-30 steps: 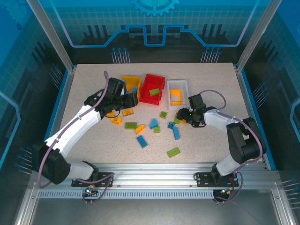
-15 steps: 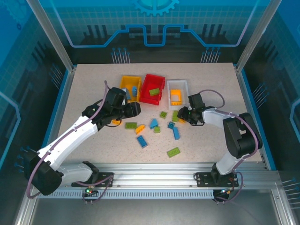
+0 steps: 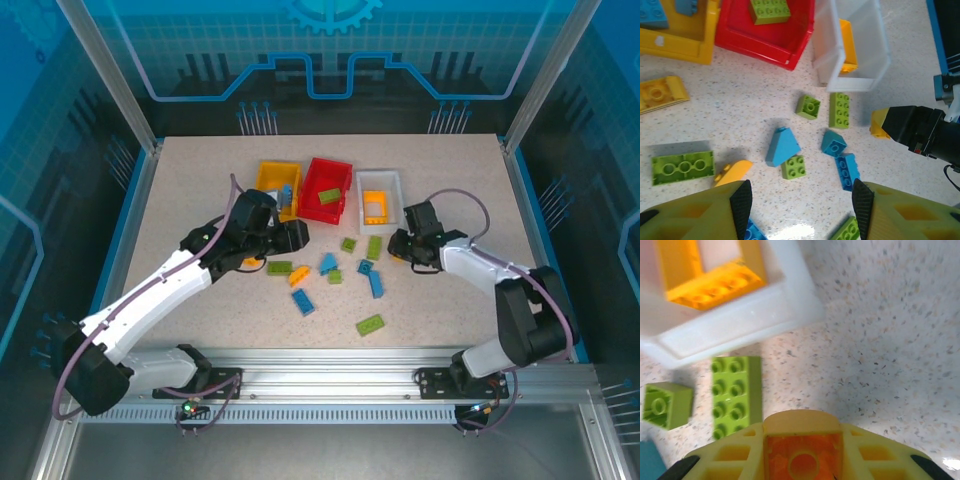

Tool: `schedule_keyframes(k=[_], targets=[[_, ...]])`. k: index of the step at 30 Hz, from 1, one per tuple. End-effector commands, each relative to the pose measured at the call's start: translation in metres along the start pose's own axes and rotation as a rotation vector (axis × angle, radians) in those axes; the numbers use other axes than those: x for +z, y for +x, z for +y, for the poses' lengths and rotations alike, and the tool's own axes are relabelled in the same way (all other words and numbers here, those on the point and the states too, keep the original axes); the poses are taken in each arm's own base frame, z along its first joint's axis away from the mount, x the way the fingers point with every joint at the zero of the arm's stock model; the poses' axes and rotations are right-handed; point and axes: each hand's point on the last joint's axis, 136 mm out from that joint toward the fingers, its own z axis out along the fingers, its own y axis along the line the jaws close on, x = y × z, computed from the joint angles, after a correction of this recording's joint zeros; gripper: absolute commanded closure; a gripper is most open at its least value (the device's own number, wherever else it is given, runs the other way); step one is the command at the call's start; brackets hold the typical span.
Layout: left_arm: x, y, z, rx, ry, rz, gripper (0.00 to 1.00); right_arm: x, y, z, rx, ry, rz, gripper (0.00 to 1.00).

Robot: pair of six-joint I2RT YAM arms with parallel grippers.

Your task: Sort the legos into containers by color

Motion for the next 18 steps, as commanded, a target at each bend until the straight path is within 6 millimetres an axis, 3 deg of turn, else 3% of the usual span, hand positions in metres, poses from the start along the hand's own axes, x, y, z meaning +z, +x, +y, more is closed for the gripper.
schedule_keyframes(k=[1,10,14,18], targets=[[0.004,0.000,-0.014,-0.022,0.063,-0.022,0.40,-0.016,-0.033,0.017,-0.097,0.044,-0.070,0.68],[-0.007,-0.002,-0.029,-0.034,0.110,-0.112,0.39,0.031,-0.101,0.060,-0.183,0.062,-0.027,0.67],[-0.007,0.005,-0.016,-0.041,0.057,-0.101,0.39,0.054,-0.108,0.068,-0.198,0.083,0.018,0.64],[-0.002,0.017,-0.002,-0.036,0.003,-0.066,0.39,0.057,-0.109,0.071,-0.197,0.086,0.033,0.50]])
